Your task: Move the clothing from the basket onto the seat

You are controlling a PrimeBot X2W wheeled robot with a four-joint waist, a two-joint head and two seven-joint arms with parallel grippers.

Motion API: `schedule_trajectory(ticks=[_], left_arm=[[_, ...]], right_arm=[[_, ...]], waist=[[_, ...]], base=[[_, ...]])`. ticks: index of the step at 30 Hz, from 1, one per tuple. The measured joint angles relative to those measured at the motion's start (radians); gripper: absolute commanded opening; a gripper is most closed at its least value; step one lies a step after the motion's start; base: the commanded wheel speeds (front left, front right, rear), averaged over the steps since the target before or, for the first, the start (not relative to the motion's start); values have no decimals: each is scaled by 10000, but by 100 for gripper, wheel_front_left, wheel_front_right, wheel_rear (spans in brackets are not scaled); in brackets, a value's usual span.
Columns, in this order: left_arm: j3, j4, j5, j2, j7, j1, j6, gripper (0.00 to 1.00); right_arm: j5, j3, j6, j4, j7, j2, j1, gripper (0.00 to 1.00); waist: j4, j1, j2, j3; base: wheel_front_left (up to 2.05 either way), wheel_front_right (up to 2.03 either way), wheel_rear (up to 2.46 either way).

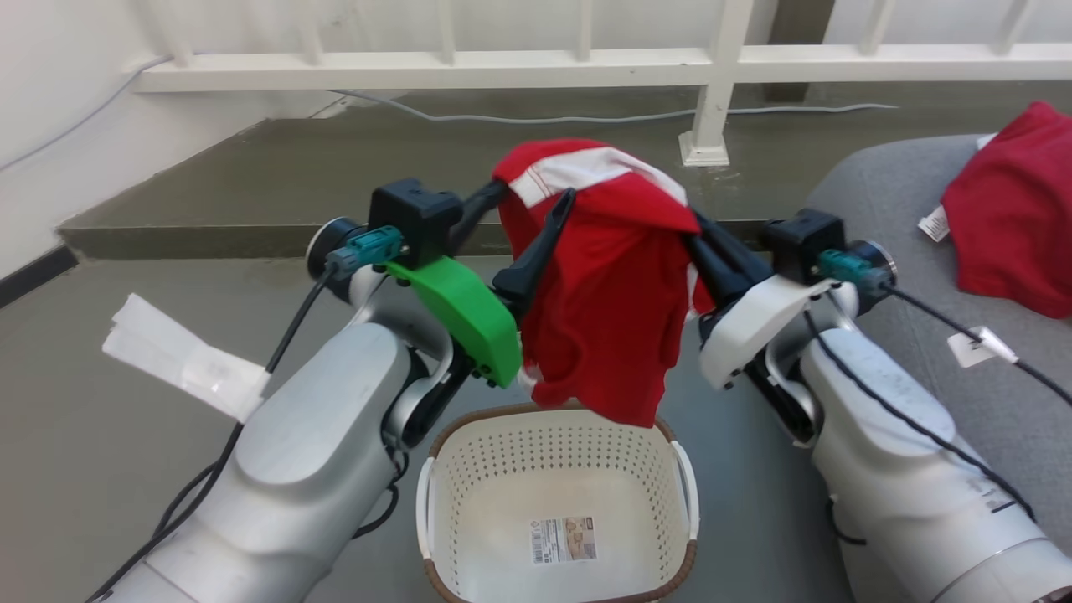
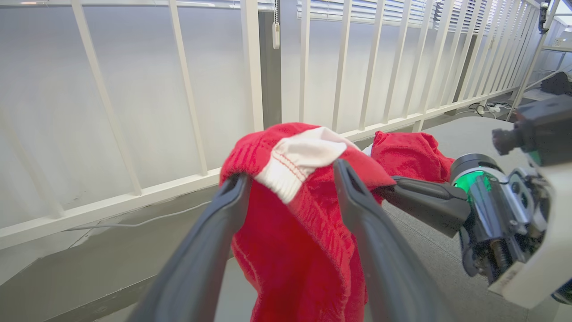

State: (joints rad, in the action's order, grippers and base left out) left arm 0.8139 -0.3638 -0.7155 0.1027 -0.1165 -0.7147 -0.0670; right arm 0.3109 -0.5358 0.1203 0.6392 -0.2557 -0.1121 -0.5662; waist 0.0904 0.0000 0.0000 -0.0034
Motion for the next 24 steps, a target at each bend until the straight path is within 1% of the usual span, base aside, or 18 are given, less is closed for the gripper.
schedule_trajectory(ticks=[4,10,14,18,21,24], left_arm=[[-63,-77,0,192,-165,210,73,100],[-61,-86,-2,253,-424,600,119,100],[17,-73,-2,372,-504,849,113,100],[230,-10,-2,376,-531,1151,84,100],[341,102,0,362,-619,1360,56,100],[410,184,0,345,-654,1486,46,100]], right_arm=[[0,366,-176,-207,0,-251,-52,0],[0,909,-412,-449,0,-713,-82,0],[0,1235,-522,-633,0,-913,-81,0],[0,1561,-629,-853,0,-1154,-73,0],[2,1789,-786,-1032,0,-1292,18,0],[2,2010,-800,-1216,0,-1436,84,0]], waist=[[-237,0,0,38],[-615,0,0,89],[-899,0,0,115],[-1213,0,0,133],[-1474,0,0,144],[-1756,0,0,156]], base=[[0,0,0],[0,0,0],[0,0,0],[0,0,0],[0,0,0],[0,0,0]])
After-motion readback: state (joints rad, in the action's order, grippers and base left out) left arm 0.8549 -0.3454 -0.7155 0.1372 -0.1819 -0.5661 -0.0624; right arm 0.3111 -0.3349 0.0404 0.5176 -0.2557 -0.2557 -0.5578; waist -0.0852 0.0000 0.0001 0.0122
